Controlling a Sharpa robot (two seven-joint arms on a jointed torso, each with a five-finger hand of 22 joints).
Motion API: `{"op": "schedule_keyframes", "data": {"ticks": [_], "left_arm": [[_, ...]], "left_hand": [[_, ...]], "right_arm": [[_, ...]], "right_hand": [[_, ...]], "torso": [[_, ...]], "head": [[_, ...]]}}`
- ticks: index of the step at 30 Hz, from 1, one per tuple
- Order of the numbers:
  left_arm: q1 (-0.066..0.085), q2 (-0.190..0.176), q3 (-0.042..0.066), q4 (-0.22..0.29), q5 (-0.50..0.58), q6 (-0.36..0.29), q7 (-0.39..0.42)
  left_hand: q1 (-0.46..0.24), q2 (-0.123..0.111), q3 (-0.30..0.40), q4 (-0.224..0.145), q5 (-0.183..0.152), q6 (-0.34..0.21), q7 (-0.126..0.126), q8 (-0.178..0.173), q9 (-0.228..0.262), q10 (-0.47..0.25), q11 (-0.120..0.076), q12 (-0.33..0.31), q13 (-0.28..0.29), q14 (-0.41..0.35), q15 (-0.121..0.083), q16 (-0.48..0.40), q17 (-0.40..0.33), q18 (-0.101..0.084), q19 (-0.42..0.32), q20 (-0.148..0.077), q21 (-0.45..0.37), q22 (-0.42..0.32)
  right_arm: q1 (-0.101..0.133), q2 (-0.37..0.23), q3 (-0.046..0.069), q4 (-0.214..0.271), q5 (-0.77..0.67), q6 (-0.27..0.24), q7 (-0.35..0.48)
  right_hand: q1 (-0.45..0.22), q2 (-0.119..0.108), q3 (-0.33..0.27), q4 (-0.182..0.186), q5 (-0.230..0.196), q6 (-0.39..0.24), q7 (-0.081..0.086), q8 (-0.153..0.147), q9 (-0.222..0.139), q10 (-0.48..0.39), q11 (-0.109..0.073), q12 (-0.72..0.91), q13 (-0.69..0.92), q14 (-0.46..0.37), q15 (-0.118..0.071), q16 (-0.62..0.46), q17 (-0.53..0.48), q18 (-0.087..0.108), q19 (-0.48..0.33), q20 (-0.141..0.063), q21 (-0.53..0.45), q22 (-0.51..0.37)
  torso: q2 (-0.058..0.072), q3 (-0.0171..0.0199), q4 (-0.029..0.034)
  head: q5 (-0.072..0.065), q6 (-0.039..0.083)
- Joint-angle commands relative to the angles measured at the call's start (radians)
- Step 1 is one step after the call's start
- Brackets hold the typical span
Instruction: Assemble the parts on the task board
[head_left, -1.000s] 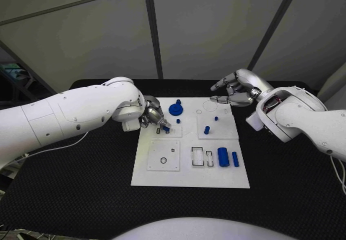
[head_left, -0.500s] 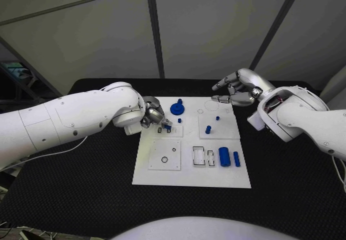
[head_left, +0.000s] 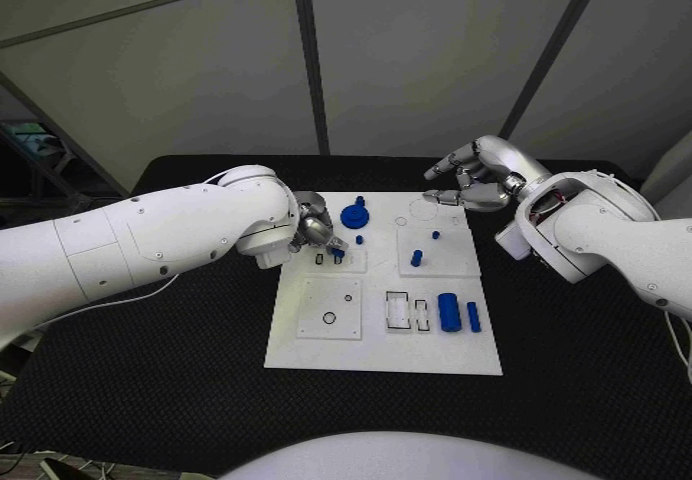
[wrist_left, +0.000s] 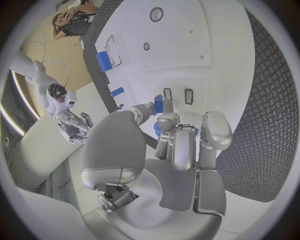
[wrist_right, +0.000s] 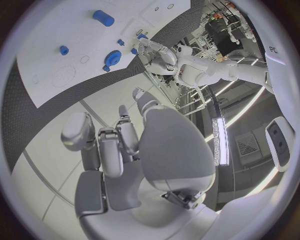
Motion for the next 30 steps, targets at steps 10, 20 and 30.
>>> {"op": "schedule_keyframes", "data": {"ticks": [10, 20, 30], "left_arm": [[-0.002, 0.016, -0.001, -0.016, -0.080, 0.041, -0.027], [-0.004, 0.018, -0.002, -0.016, -0.092, 0.074, -0.034], [-0.006, 0.020, -0.003, -0.011, -0.094, 0.101, -0.032]], "left_hand": [[-0.013, 0.000, 0.197, -0.190, 0.007, 0.006, -0.004, 0.004, 0.003, 0.015, -0.011, 0.004, -0.002, 0.044, -0.006, 0.005, 0.001, 0.034, 0.006, 0.000, 0.003, 0.001], [-0.016, 0.000, 0.201, -0.191, 0.009, 0.006, -0.005, 0.006, 0.004, 0.009, -0.012, -0.010, -0.021, 0.044, -0.007, 0.005, 0.001, 0.034, 0.008, -0.001, 0.005, 0.004], [-0.018, -0.001, 0.204, -0.193, 0.010, 0.006, -0.005, 0.008, 0.006, 0.009, -0.012, -0.013, -0.026, 0.044, -0.007, 0.005, 0.001, 0.034, 0.009, -0.001, 0.006, 0.006]], "right_arm": [[0.001, 0.003, 0.001, 0.003, -0.020, 0.008, 0.005], [0.001, 0.003, 0.001, 0.003, -0.021, 0.009, 0.006], [0.001, 0.004, 0.001, 0.002, -0.021, 0.009, 0.006]], "right_hand": [[0.006, 0.005, 0.000, 0.004, 0.007, 0.006, 0.001, 0.005, -0.001, -0.004, -0.002, -0.003, -0.001, 0.091, -0.008, -0.004, 0.212, 0.015, -0.008, -0.002, -0.005, -0.001], [0.006, 0.005, 0.000, 0.004, 0.007, 0.006, 0.001, 0.005, -0.001, -0.004, -0.002, -0.003, -0.001, 0.091, -0.008, -0.004, 0.212, 0.015, -0.008, -0.002, -0.005, -0.001], [0.006, 0.005, 0.000, 0.004, 0.007, 0.006, 0.001, 0.005, -0.001, -0.004, -0.002, -0.003, -0.001, 0.091, -0.008, -0.004, 0.212, 0.015, -0.008, -0.002, -0.005, -0.001]], "torso": [[0.000, -0.0011, 0.0003], [0.000, -0.0008, 0.0000], [0.000, -0.0005, 0.0005]], "head": [[0.000, -0.003], [0.002, -0.005], [0.000, -0.007]]}}
